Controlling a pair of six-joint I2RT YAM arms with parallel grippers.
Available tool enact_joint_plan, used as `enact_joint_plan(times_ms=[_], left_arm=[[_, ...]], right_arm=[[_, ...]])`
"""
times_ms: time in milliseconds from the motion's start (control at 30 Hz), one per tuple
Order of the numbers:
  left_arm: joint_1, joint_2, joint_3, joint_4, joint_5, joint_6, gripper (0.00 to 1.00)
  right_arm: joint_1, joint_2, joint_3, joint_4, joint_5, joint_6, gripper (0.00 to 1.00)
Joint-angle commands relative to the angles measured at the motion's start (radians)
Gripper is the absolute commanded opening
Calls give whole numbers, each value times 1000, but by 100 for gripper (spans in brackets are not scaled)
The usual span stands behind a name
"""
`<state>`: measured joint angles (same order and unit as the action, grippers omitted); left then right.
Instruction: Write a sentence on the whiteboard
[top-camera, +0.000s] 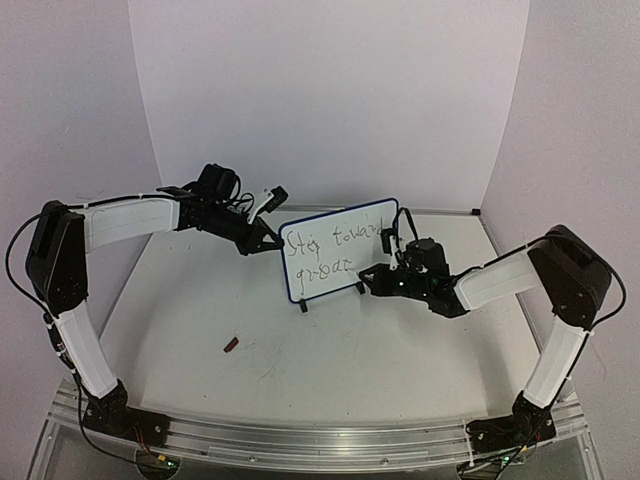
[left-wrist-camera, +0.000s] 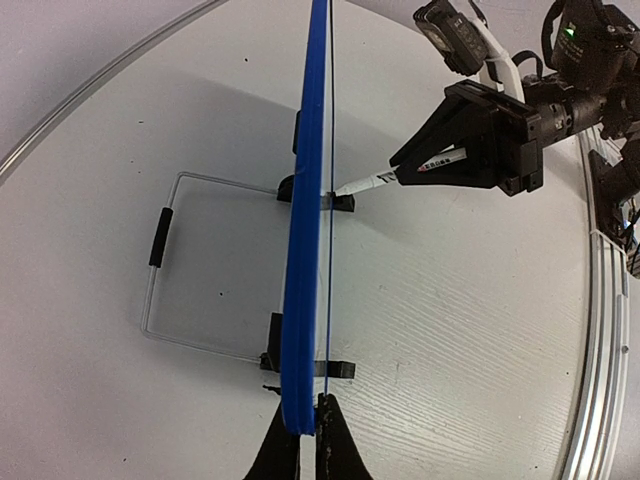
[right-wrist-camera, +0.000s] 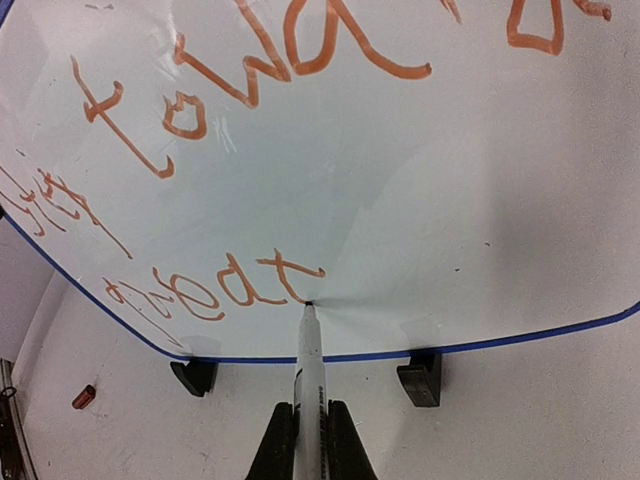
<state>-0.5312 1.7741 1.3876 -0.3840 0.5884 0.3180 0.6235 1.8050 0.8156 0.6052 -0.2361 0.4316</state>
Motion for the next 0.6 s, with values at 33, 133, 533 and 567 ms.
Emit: enact_joint_plan(times_ms=[33,133,533,567], left_arm=[[-6,44,-1,-99,-79,49,0],[-6,44,-1,-100,-79,49,0],[-6,42,-1,-100,-78,49,0],[-6,41,-1,-101,-78,49,0]], right_arm=[[-4,-43,-15,41,74,0,0],[-5,-71,-28,41,70,-2,0],[-5,-172,-72,30,69,-18,0],[-5,-164,-66,29,71,-18,0]])
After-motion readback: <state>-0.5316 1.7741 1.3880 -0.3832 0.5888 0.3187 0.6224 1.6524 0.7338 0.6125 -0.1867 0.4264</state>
